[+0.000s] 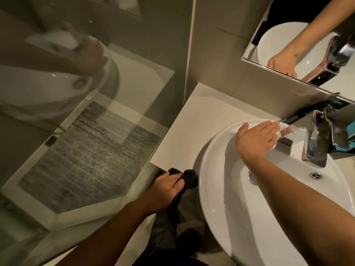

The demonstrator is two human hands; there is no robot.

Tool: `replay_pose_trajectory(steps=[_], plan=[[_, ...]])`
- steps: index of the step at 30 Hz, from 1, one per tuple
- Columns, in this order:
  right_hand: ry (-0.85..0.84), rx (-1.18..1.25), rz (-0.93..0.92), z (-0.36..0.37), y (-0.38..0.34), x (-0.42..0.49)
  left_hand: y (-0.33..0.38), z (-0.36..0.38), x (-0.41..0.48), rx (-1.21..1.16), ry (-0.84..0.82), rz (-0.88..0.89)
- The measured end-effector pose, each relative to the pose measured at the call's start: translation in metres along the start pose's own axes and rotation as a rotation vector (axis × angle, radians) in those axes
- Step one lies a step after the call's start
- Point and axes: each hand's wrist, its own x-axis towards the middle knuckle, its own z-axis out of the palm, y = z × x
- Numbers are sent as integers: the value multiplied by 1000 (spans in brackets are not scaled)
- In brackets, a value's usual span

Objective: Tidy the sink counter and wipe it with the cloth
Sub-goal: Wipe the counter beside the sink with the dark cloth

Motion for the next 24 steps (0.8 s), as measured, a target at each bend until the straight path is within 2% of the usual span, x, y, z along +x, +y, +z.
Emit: replay_pose_trajectory(steps=[2,4,8,10,14,21,24], plan=[[-11,-1,1,-2,-1,-1,4,-9,-2,-91,23,-125],[-12,13,-2,-3,-2,-2,16,-20,0,-306,-35,-310],[-26,-1,6,-6,-3,-2,42,-41,24,-429,33,-258],[-43,-13,7,-7,-3,-1,60,-50,48,-359,72,-183],[-33,-3,12,-4,-3,-1,95,-60,110,-296,29,-85],[-37,-41,7,-4,-3,2,163,-51,242,35,-231,88],[-18,-34,9,-5,-4,1,197,-27,293,235,-360,243]])
